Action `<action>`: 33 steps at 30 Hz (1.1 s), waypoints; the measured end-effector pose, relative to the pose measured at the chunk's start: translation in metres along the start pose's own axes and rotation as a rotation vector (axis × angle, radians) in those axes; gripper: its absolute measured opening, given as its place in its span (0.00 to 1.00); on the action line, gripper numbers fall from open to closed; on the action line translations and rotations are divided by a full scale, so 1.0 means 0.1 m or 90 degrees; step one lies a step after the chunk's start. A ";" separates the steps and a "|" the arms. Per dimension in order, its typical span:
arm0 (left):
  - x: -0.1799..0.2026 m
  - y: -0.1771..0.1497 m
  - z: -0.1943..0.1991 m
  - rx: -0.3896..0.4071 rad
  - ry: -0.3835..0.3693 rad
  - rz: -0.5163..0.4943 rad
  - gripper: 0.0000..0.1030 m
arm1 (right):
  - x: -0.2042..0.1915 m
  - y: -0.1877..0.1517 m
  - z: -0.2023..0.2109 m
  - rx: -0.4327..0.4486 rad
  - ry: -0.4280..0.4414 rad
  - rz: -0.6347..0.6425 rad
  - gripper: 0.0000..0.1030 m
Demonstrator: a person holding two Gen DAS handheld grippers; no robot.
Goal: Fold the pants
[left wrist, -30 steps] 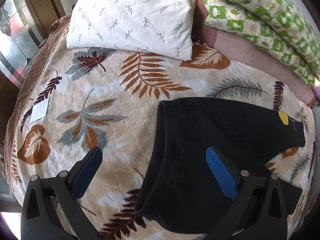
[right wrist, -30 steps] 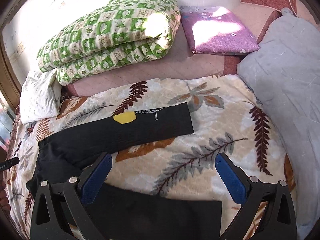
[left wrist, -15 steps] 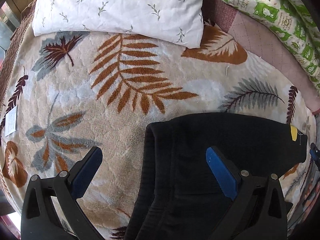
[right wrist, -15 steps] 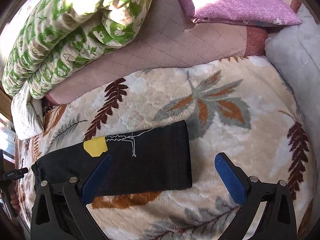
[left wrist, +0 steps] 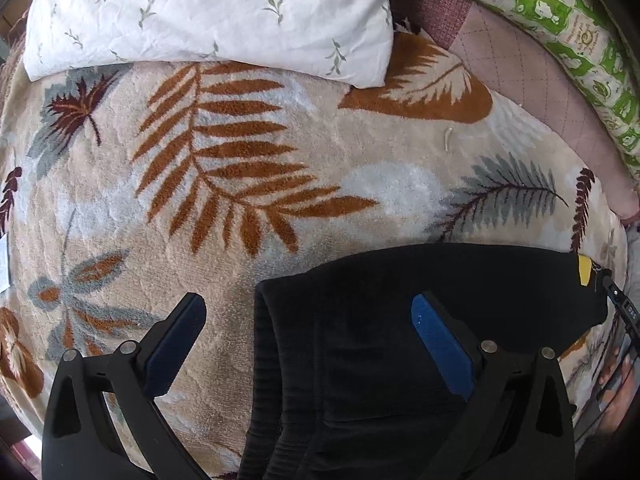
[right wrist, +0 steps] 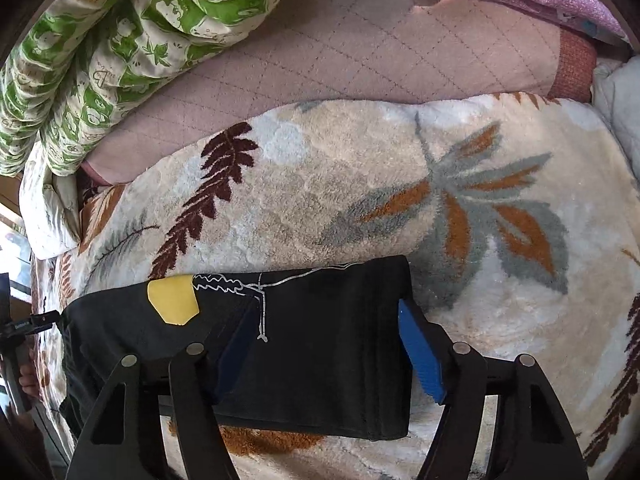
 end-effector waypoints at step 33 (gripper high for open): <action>0.10 -0.28 0.95 0.182 0.057 -0.044 0.19 | -0.18 -0.13 0.89 0.106 -0.005 0.080 0.11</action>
Point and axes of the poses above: each gripper's, at about its wrist camera, not at the fingertips, and z roughly against the way its jaws point, x to its right, y to its top, the point moved 6 cm from there along -z, roughly the way its jaws point, and after that the axes turned 6 degrees about x, right-handed, at the moved point
